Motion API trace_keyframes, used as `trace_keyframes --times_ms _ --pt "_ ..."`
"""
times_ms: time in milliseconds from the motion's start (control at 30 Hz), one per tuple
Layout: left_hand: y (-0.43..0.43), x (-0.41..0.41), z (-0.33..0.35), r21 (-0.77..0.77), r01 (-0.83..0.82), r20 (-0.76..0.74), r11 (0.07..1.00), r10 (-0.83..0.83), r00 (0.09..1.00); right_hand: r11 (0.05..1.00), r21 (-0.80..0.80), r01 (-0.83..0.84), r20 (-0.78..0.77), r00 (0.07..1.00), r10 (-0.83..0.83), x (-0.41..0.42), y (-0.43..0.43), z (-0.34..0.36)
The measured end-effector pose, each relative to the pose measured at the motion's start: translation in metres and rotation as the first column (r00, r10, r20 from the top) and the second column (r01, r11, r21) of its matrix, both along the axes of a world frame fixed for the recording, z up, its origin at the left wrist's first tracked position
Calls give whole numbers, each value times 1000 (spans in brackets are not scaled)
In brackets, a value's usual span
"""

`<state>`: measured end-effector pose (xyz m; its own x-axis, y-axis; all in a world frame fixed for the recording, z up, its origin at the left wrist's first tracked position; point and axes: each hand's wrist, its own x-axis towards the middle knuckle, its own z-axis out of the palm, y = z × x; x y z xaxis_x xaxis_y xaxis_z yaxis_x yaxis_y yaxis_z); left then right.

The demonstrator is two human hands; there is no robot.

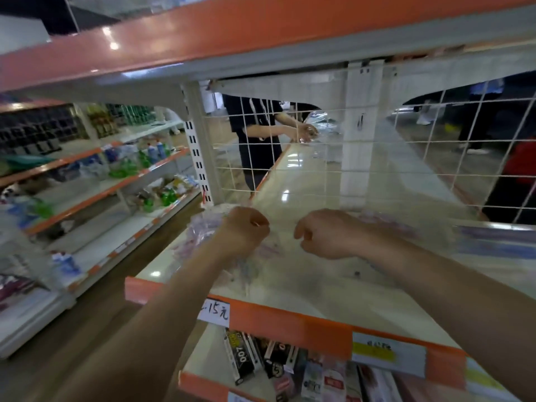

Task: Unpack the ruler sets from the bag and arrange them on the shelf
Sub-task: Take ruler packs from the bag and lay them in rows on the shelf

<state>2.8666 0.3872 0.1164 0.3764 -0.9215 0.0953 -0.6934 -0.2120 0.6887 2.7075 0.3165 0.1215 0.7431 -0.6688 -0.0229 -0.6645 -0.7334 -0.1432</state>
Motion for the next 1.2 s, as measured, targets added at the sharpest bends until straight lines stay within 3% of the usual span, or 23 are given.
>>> trace_keyframes --times_ms 100,267,433,633,1200 --pt "15 20 0 -17 -78 -54 997 77 996 993 113 -43 52 998 38 20 10 -6" --pt "35 36 -5 -4 -129 -21 992 129 991 984 169 -55 72 996 43 46 21 -25" --pt "40 44 -12 15 -151 -63 988 152 986 992 76 100 59 993 -105 61 11 -31" --pt "40 44 -20 34 -143 -81 989 145 986 988 108 109 2 994 -110 79 -2 -44" --pt "32 38 -21 26 -131 -187 991 133 973 998 -23 58 3 998 -58 52 4 -32"
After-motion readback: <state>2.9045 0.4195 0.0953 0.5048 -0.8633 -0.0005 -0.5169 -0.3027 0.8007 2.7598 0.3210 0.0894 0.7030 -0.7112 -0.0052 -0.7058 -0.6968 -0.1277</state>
